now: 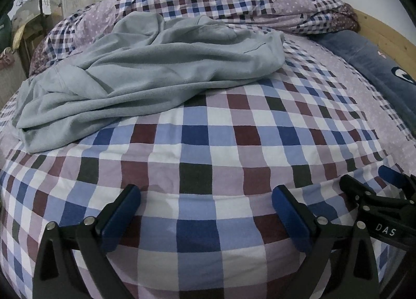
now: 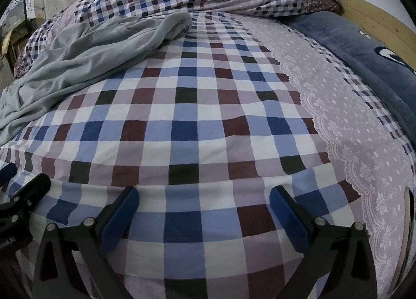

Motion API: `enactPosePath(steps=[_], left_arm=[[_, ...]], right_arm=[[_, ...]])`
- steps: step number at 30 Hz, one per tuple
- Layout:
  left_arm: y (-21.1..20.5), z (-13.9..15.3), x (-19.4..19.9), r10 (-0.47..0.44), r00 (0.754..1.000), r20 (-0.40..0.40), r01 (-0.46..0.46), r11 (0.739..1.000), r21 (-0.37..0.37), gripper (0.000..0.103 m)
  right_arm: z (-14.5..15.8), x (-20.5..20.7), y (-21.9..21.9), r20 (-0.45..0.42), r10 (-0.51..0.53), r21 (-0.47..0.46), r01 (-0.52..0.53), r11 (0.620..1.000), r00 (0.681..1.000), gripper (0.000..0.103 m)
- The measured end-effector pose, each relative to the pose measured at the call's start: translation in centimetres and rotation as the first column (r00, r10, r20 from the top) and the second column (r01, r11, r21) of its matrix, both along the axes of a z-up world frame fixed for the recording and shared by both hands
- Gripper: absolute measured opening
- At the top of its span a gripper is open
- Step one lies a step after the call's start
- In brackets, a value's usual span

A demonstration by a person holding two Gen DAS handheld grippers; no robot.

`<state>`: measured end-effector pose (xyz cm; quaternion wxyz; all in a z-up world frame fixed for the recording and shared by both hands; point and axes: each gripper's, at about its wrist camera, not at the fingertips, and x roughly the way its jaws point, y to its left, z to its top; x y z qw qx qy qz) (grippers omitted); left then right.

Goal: Fold clothes

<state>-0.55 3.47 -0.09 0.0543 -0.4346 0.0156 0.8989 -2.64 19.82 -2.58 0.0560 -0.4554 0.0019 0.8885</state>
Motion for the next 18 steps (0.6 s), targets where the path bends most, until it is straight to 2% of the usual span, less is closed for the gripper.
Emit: enactPosePath(steps=[18], left_arm=[[0.11,-0.03,0.17,0.013,1.000,-0.003,-0.013,1.000,0.004,0.103]], right_arm=[[-0.08,-0.02,-0.01,0.000,-0.002,-0.001,0.002,1.000,1.000,0.103]])
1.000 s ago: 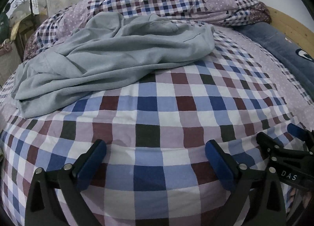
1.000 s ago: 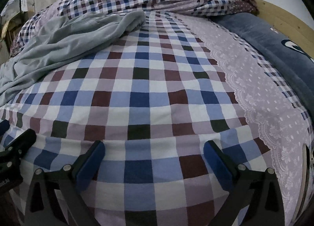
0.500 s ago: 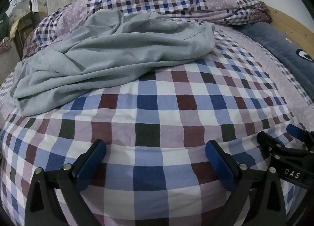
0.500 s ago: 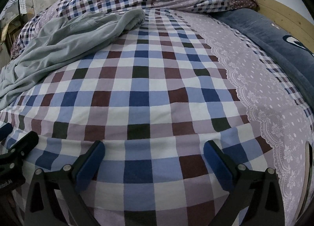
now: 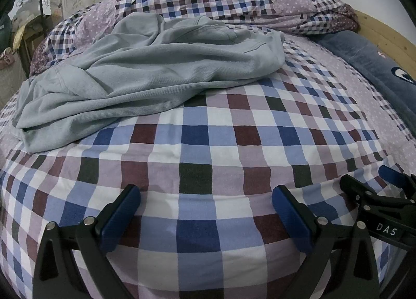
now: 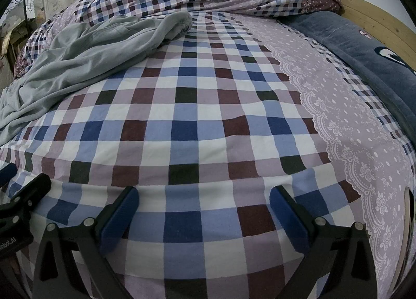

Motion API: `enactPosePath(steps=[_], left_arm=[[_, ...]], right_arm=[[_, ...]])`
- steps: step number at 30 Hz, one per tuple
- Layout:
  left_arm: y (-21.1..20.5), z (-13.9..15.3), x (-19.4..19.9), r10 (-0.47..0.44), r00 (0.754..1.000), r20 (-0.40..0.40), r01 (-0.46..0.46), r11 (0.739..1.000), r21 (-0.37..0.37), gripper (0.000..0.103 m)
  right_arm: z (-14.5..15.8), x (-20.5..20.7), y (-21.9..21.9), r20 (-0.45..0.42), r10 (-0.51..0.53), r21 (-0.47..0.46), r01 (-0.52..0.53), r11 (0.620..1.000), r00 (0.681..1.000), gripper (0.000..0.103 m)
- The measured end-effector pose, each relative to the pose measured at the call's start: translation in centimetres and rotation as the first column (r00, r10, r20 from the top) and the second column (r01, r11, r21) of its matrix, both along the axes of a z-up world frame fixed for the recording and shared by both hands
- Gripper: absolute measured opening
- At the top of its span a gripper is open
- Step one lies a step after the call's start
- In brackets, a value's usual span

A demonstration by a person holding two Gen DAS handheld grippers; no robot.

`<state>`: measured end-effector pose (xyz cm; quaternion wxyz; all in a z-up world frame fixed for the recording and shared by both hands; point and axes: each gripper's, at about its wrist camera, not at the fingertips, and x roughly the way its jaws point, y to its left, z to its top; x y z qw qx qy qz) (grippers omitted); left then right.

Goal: Fold clothes

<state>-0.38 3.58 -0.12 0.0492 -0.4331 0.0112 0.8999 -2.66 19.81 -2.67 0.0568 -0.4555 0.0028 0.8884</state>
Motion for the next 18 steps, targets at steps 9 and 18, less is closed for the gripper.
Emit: enactPosePath(steps=[9,18], left_arm=[[-0.02,-0.01,-0.57,-0.007,1.000,0.002,0.007,1.000,0.020,0.103],[-0.03,-0.11,-0.77,-0.002,1.000,-0.001,0.002,0.999,0.034,0.103]], right_arm=[[-0.01,-0.05,0.03,0.001,0.000,-0.001,0.000,1.000,1.000,0.103],[-0.01,-0.02,0.01,0.000,-0.001,-0.001,0.001,1.000,1.000,0.103]])
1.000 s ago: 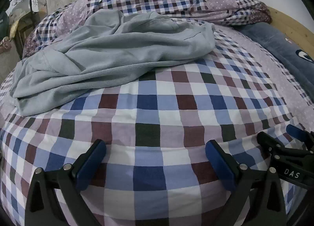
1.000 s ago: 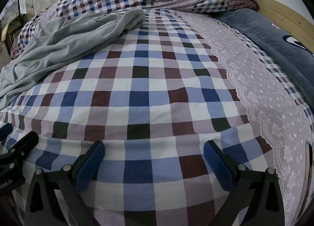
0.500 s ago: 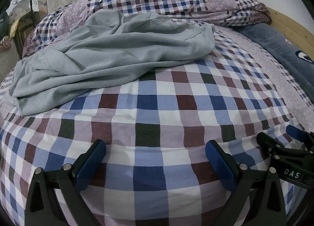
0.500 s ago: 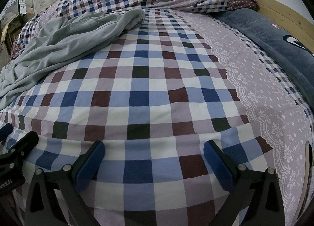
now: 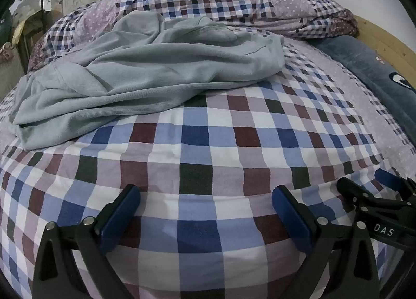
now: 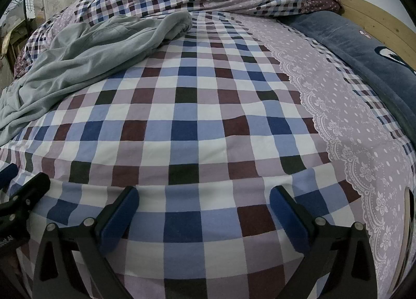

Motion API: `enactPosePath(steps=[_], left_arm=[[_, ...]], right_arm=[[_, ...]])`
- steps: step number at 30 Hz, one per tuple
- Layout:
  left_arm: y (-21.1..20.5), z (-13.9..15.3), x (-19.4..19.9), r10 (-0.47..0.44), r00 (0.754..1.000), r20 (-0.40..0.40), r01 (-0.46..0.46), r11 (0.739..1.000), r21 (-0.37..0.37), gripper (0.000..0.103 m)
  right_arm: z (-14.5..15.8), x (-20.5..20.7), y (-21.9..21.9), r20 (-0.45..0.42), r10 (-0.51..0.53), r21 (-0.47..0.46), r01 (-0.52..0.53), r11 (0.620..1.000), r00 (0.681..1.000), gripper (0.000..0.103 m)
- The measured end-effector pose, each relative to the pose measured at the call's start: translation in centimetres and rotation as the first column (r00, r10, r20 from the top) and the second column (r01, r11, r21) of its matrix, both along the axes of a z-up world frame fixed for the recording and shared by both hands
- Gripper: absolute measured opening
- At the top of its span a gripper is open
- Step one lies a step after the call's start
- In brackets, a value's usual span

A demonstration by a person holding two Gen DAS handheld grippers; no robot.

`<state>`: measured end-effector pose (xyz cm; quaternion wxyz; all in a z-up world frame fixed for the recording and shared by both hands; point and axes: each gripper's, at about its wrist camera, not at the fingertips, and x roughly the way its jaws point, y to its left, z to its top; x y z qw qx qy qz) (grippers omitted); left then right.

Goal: Fold clothes

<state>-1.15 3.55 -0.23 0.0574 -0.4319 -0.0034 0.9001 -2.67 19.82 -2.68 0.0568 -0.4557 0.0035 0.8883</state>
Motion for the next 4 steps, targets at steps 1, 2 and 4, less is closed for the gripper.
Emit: enactPosePath(steps=[1,2,4], left_arm=[[-0.01,-0.01,0.05,0.001,1.000,0.000,-0.001,1.000,-0.001,0.103],[-0.01,-0.02,0.10,0.002,1.000,0.000,-0.002,1.000,-0.001,0.103],[0.03,-0.04,0.19,0.004,1.000,0.000,-0.004,1.000,-0.002,0.103]], right_arm=[[0.00,0.00,0.01,0.000,0.000,0.000,0.000,1.000,1.000,0.103],[0.00,0.00,0.02,0.000,0.000,0.000,0.000,1.000,1.000,0.103],[-0.01,0.00,0.03,0.000,0.001,0.000,-0.001,1.000,1.000,0.103]])
